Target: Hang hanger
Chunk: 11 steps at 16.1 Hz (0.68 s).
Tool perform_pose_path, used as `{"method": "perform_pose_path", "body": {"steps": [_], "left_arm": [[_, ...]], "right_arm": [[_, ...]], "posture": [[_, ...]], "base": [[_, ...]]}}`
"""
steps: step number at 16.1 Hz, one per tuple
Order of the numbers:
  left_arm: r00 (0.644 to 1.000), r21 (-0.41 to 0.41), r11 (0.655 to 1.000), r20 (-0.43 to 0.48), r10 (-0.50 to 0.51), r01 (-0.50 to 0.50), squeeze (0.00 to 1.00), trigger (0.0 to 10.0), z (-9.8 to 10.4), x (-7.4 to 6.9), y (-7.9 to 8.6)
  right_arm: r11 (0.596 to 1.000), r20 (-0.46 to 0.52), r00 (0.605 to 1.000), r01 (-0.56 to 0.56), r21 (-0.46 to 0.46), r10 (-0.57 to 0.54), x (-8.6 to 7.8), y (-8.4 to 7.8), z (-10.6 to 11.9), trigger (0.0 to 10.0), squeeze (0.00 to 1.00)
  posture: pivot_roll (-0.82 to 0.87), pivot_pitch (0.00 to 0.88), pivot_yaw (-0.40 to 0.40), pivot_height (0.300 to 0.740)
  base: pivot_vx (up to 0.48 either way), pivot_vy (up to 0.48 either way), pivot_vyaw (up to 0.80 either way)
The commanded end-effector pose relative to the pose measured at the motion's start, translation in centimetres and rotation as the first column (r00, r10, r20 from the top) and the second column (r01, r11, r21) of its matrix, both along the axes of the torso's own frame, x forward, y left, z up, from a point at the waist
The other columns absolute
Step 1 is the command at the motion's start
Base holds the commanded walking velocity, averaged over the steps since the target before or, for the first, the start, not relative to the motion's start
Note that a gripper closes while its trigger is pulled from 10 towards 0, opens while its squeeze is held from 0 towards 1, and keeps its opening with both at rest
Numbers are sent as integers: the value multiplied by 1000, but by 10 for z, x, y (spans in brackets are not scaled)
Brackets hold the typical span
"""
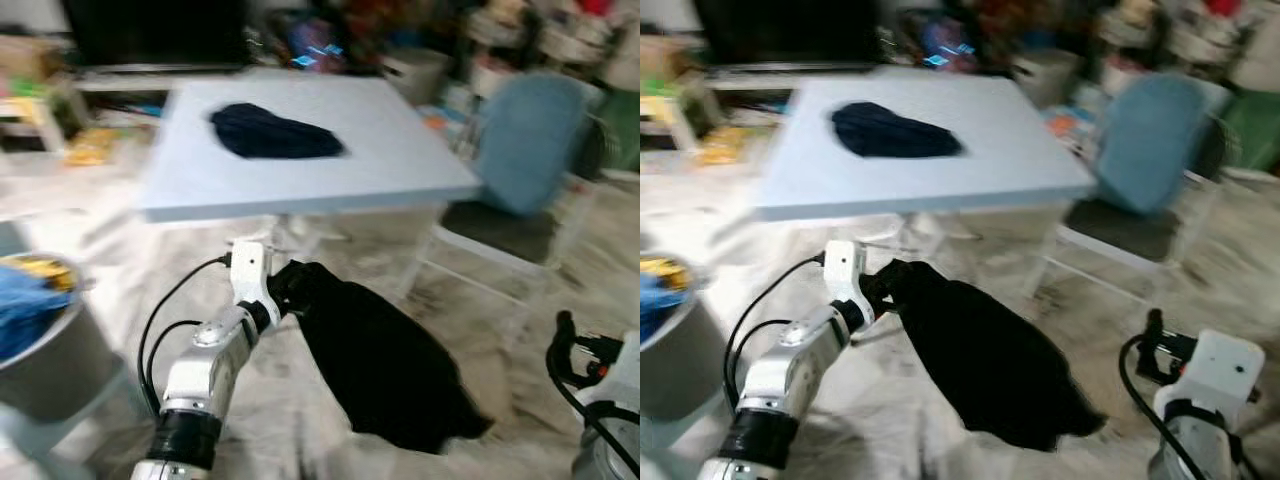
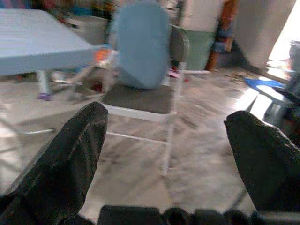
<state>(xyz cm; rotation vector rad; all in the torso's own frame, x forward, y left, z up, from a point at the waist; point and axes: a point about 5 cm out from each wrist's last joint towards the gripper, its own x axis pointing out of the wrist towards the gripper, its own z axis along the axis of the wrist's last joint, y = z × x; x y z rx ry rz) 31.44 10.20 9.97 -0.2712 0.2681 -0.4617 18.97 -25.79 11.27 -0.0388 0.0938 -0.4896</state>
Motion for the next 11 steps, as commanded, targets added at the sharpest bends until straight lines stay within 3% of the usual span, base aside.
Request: {"method": "perform_pose_path", "body": {"steps": [1, 11], "left_arm": [[1000, 2, 1000, 11, 25, -25, 0, 10000, 6, 5, 5], [1000, -13, 1000, 5, -2, 2, 0, 10000, 7, 8, -3]], "right_arm": [[1000, 0, 1000, -2, 1, 2, 0, 1, 1, 10000, 0], [1000, 5, 1000, -9, -6, 9, 3, 2, 5, 10000, 0]], "posture": [[-28, 37, -76, 740], [-63, 67, -84, 740]], "base": [[0, 480, 0], [0, 480, 0]]}}
